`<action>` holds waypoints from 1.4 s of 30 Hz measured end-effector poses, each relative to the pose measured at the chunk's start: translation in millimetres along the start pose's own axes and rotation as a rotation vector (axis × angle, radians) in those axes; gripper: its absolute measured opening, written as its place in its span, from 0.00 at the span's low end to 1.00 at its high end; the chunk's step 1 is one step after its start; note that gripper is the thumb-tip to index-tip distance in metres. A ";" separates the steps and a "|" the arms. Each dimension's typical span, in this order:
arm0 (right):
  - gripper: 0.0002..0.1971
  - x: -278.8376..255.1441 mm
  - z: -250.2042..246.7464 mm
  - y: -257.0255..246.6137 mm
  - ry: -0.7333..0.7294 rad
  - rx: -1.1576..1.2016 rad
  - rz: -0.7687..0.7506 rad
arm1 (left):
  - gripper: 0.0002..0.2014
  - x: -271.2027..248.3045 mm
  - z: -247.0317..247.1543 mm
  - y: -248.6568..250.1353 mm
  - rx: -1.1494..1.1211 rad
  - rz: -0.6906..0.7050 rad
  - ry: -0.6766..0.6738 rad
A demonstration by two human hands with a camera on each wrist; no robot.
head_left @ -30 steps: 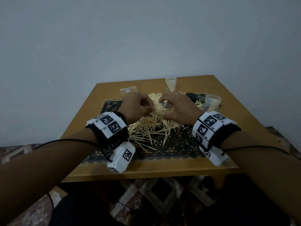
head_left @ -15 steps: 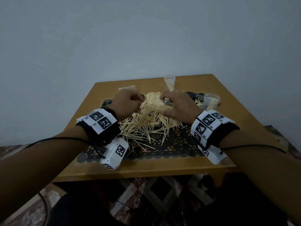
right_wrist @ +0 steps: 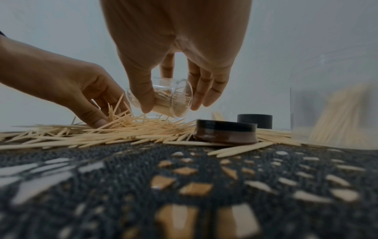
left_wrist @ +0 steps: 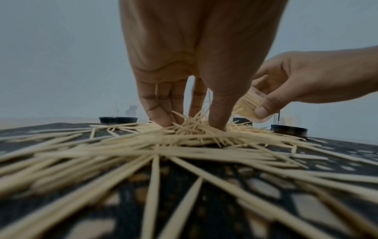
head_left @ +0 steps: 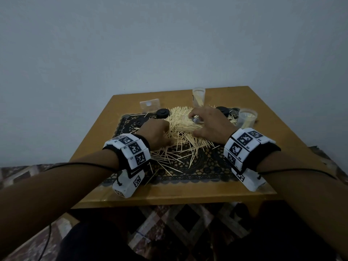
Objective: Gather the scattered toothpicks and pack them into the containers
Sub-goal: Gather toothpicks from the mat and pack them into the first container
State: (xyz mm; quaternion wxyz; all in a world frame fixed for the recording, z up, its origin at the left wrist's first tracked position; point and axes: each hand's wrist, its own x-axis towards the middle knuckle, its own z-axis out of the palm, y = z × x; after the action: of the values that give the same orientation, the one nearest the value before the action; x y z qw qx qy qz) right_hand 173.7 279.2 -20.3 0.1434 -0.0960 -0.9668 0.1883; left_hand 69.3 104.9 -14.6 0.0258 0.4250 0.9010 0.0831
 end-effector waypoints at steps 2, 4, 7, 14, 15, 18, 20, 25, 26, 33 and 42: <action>0.25 0.4 0.2 0.3 -0.001 0.003 0.000 | 0.22 -0.4 3.4 -2.7 -0.035 -0.012 0.045; 0.25 0.6 0.2 0.7 0.000 0.005 0.001 | 0.31 -0.8 6.4 -2.8 -0.057 -0.050 0.066; 0.25 1.0 0.5 0.9 -0.001 -0.006 -0.002 | 0.42 -2.0 6.1 -0.1 -0.006 -0.176 0.008; 0.24 -0.1 -0.6 -1.0 -0.003 -0.014 -0.004 | 0.27 -6.7 5.7 1.8 0.165 -0.167 -0.098; 0.24 -0.3 -0.7 -1.0 -0.002 -0.016 -0.004 | 0.25 -5.4 6.7 0.5 0.147 -0.156 -0.080; 0.25 -0.6 -0.5 -0.8 -0.001 -0.021 -0.005 | 0.18 -1.5 8.9 -4.9 0.066 -0.127 -0.019; 0.25 -0.8 -1.3 -1.2 -0.009 -0.013 -0.010 | 0.20 0.0 8.5 -7.6 0.050 -0.115 -0.008; 0.25 -1.2 -1.6 -2.7 -0.027 -0.012 -0.016 | 0.25 0.8 7.8 -8.9 0.047 -0.072 0.020; 0.25 -1.1 -1.3 -3.1 -0.031 -0.014 -0.016 | 0.24 1.2 8.6 -9.6 0.048 -0.069 0.024; 0.26 -2.0 -1.7 -3.4 -0.032 -0.012 0.003 | 0.21 1.5 6.9 -12.2 0.026 -0.053 -0.006; 0.25 -1.7 -2.2 -1.9 -0.006 -0.041 0.040 | 0.15 1.1 -10.2 -18.8 -0.012 -0.034 -0.037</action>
State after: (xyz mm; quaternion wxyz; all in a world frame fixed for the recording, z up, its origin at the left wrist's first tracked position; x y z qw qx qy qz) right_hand 175.7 277.8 -17.9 0.1345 -0.1177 -0.9688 0.1716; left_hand 53.1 92.8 -7.8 0.0465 0.4110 0.9069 0.0801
